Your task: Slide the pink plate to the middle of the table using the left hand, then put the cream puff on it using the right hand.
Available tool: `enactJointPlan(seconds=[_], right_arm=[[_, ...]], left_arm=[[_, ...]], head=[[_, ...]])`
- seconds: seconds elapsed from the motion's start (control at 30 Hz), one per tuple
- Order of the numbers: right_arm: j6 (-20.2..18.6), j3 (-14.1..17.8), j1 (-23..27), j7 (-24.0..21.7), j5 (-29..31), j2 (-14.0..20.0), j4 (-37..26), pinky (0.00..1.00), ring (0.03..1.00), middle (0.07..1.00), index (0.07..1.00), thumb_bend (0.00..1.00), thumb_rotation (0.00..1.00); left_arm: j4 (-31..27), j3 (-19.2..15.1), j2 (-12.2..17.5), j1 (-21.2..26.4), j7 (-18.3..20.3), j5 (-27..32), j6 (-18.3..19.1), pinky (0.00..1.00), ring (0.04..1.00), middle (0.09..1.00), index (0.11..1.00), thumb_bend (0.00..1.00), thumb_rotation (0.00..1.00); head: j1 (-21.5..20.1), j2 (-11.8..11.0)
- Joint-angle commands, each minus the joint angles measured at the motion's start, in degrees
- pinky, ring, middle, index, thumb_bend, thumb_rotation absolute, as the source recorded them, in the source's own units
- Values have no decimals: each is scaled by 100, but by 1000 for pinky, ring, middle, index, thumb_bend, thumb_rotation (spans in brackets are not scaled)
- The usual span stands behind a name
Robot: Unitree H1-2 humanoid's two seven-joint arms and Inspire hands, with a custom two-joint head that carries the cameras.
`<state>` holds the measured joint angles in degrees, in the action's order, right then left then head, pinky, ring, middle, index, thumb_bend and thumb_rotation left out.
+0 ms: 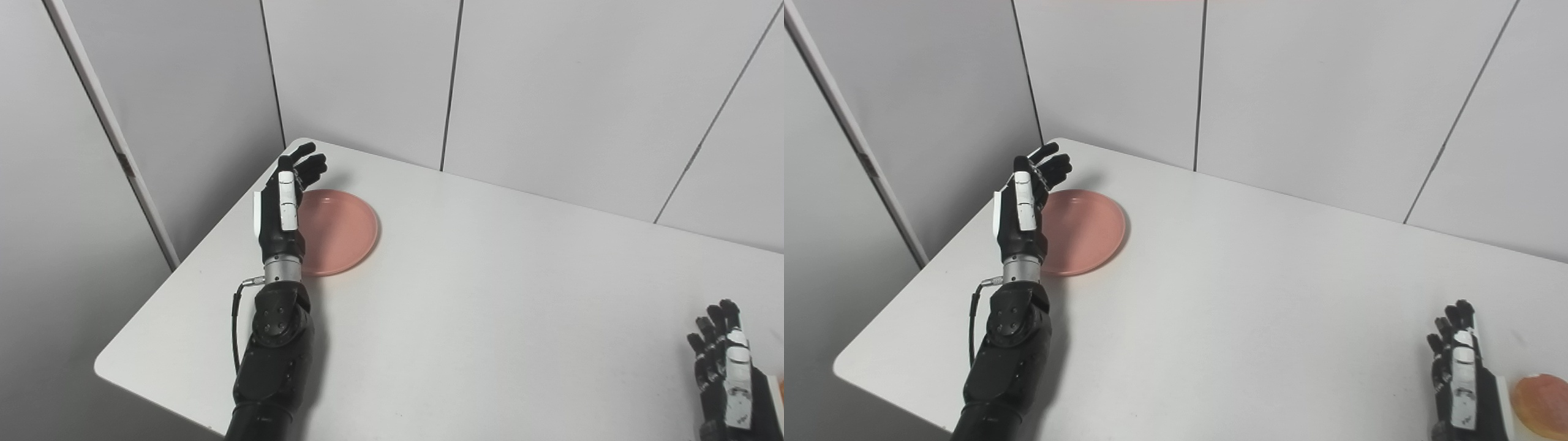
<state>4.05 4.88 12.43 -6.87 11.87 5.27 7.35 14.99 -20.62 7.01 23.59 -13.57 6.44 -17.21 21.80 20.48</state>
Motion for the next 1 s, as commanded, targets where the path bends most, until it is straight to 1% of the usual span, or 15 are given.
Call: enactJointPlan(seconds=[0.0,0.1,0.2,0.33,0.4,0.5,0.57,0.63,0.67,0.7,0.73,0.8,0.83,0.9,0.97], right_arm=[[-50,-15,-253,-41,13,-30,117,1000,1000,1000,1000,336,950],[-20,3,-254,-61,69,-26,137,1000,1000,1000,1000,331,973],[62,65,-251,-72,207,-88,175,1000,1000,1000,1000,325,890],[40,24,-264,-56,116,-50,158,1000,1000,1000,1000,347,946],[81,71,-259,-80,234,-94,167,1000,1000,1000,1000,327,875],[8,56,-270,-85,243,-90,114,1000,1000,1000,1000,325,904],[0,29,-270,-83,197,-66,113,1000,1000,1000,1000,321,906],[12,-11,-271,-81,122,-25,120,1000,1000,1000,1000,327,967],[7,37,-264,-121,275,-57,127,1000,1000,1000,1000,326,964],[8,63,-263,-123,340,-83,121,1000,1000,1000,1000,315,887],[-32,35,-266,-83,241,-64,107,1000,1000,1000,1000,320,880],[-27,4,-264,-84,168,-33,117,1000,1000,1000,1000,330,947],[2,30,-259,-95,220,-49,134,1000,1000,1000,1000,333,907],[27,50,-251,-113,261,-59,145,1000,1000,1000,1000,327,882],[54,2,-259,-81,118,-29,138,1000,1000,1000,1000,337,901]], left_arm=[[-61,-65,214,253,-136,-126,-274,758,673,665,657,855,1000],[-75,-161,285,245,-267,-137,-283,690,650,663,650,864,1000],[21,-221,376,250,-339,-160,-285,671,650,663,650,899,1000],[269,-300,531,259,-352,-44,-418,664,647,657,645,963,1000],[388,-328,588,261,-374,-32,-501,675,646,654,647,975,1000],[518,-391,654,272,-464,-61,-548,677,650,660,651,996,1000],[587,-426,693,278,-517,-62,-549,674,649,660,651,998,1000],[676,-455,737,278,-543,-55,-561,669,650,660,654,998,1000],[734,-468,756,284,-571,-68,-565,683,656,662,657,992,1000],[791,-474,770,294,-590,-66,-572,682,656,662,656,987,1000],[844,-471,787,300,-595,-59,-574,679,660,666,659,978,1000],[951,-449,826,305,-534,-4,-552,693,682,684,672,960,1000],[994,-440,840,304,-497,30,-536,720,706,701,686,942,1000],[1080,-426,857,312,-452,82,-556,731,721,710,694,924,1000],[1155,-396,851,319,-449,103,-520,722,722,710,693,927,1000]], head=[[25,-2],[31,-5],[31,-5],[36,2],[27,1],[27,1],[27,1],[27,1],[41,-17],[41,-17],[41,-17],[41,-17],[41,-17],[41,-17],[40,-17]])
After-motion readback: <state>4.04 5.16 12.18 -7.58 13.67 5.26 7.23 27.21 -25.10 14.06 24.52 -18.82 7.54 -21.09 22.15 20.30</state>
